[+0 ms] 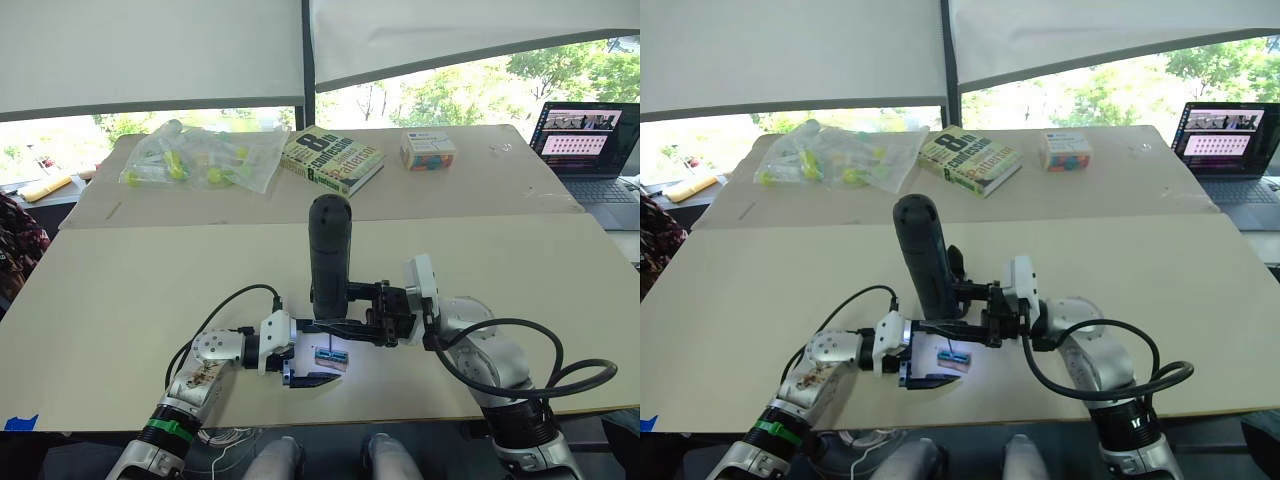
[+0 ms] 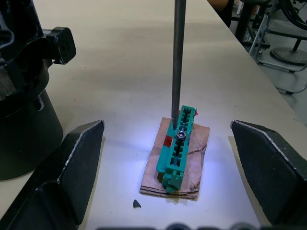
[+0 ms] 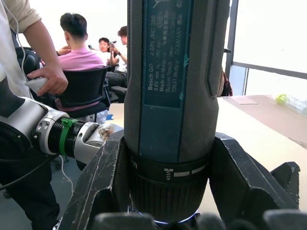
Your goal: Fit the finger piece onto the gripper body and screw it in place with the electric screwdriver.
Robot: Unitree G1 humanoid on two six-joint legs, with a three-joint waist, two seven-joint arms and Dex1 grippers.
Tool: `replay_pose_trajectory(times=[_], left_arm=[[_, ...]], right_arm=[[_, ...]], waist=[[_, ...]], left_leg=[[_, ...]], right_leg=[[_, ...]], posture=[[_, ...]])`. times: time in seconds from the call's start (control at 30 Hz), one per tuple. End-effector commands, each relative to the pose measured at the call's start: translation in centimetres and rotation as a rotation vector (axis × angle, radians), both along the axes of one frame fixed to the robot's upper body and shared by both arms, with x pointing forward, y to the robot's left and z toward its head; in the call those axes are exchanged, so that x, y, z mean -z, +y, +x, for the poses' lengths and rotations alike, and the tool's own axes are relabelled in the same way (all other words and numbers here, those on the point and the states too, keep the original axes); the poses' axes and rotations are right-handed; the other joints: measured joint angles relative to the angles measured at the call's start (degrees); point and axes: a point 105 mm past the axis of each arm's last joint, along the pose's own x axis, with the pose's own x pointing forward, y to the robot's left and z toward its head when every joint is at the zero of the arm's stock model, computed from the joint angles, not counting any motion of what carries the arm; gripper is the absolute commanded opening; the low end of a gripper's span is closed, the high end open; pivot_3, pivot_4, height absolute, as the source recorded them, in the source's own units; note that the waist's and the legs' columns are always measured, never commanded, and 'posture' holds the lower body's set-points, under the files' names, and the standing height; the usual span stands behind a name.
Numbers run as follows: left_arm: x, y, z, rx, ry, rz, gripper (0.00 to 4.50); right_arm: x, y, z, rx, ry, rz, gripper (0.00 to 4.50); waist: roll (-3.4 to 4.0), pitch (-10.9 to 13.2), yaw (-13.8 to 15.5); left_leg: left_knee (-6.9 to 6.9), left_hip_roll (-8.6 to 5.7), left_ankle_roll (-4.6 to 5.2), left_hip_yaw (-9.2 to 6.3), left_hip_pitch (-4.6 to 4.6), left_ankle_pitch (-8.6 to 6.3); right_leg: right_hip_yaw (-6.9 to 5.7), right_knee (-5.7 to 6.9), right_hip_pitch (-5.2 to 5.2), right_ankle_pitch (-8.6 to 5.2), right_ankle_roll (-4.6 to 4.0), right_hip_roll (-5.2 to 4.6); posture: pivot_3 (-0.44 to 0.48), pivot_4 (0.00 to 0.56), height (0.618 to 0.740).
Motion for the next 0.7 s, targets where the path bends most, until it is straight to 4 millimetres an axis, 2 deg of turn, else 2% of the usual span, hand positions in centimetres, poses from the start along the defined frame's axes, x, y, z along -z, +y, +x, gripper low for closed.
replay_pose_trajectory(times=[0.03, 0.7], left_arm=[[0.66, -0.24, -0.63, 0.016, 0.024, 0.016, 4.45], [0.83, -0.26, -0.69, 0.012, 0.029, 0.016, 4.45]], right_arm=[[-1.63, 0.29, -0.87, -0.036, -0.076, 0.054, 1.92], [-1.41, 0.39, -1.17, -0.05, -0.062, 0.056, 1.92]], waist=[[0.0, 0.0, -0.01], [0.0, 0.0, -0.01]], left_leg=[[0.0, 0.0, 0.0, 0.0, 0.0, 0.0], [0.0, 0.0, 0.0, 0.0, 0.0, 0.0]], right_leg=[[0.0, 0.0, 0.0, 0.0, 0.0, 0.0], [0.0, 0.0, 0.0, 0.0, 0.0, 0.0]], posture=[[0.0, 0.15, 0.74], [0.0, 0.15, 0.74]])
